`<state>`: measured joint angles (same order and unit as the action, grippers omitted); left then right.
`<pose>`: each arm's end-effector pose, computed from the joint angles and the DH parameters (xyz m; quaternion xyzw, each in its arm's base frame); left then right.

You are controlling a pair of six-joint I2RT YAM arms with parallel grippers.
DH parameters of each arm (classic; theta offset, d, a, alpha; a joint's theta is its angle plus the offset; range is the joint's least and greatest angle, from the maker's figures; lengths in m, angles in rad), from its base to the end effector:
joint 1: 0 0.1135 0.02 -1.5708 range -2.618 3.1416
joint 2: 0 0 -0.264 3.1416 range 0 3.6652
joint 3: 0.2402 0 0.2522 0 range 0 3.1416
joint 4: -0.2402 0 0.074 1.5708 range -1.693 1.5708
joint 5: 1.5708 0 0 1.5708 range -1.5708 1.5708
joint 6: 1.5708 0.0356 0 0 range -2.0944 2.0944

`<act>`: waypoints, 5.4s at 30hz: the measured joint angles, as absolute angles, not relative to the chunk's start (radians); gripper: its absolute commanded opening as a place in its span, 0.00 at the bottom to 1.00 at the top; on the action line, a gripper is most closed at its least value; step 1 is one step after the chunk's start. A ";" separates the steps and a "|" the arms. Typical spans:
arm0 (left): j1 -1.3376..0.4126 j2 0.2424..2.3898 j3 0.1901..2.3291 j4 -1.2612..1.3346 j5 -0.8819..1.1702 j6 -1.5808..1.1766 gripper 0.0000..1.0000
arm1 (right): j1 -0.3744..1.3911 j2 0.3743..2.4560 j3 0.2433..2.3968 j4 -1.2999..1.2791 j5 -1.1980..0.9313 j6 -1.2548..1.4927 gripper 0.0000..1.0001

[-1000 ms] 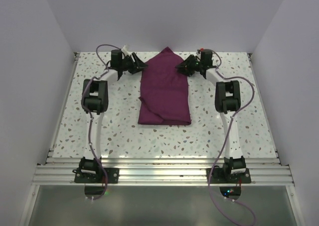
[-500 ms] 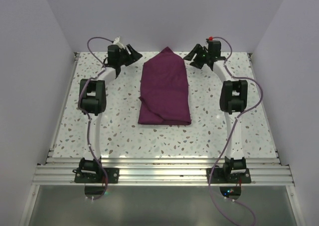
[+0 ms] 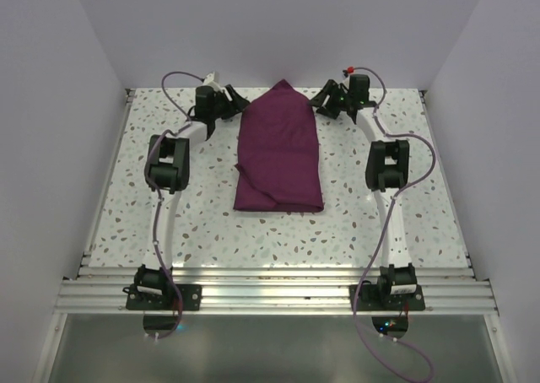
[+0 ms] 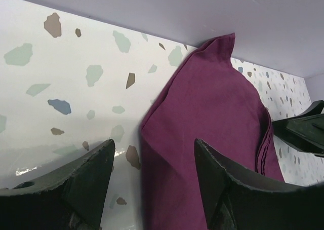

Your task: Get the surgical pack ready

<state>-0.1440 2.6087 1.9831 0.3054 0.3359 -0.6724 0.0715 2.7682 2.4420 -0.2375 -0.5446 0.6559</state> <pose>0.5755 -0.0953 0.1189 -0.1143 0.7972 -0.3535 0.4759 0.6025 0.0616 0.1323 0.1187 0.8452 0.3855 0.3506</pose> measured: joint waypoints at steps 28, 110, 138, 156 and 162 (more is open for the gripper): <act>-0.141 2.725 2.094 0.364 0.494 -0.855 0.01 | 0.098 2.894 2.560 -0.168 -0.620 0.851 0.00; -0.199 1.724 0.957 -0.093 0.727 -0.501 0.12 | 0.183 1.771 1.140 -0.589 -0.718 0.505 0.23; -0.197 1.490 0.957 -0.298 0.647 -0.349 0.32 | 0.225 1.740 1.395 -0.831 -0.638 0.410 0.75; -0.197 1.468 0.963 -0.323 0.594 -0.343 0.35 | 0.249 2.162 1.719 -0.766 -0.668 0.280 0.71; -0.196 1.468 0.963 -0.323 0.594 -0.343 0.35 | 0.302 2.181 1.773 -0.745 -0.673 0.277 0.66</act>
<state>-0.1963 1.4685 0.9630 -0.3233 0.5938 -0.3431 0.3016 2.1807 1.7725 -0.7448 -0.6731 0.2771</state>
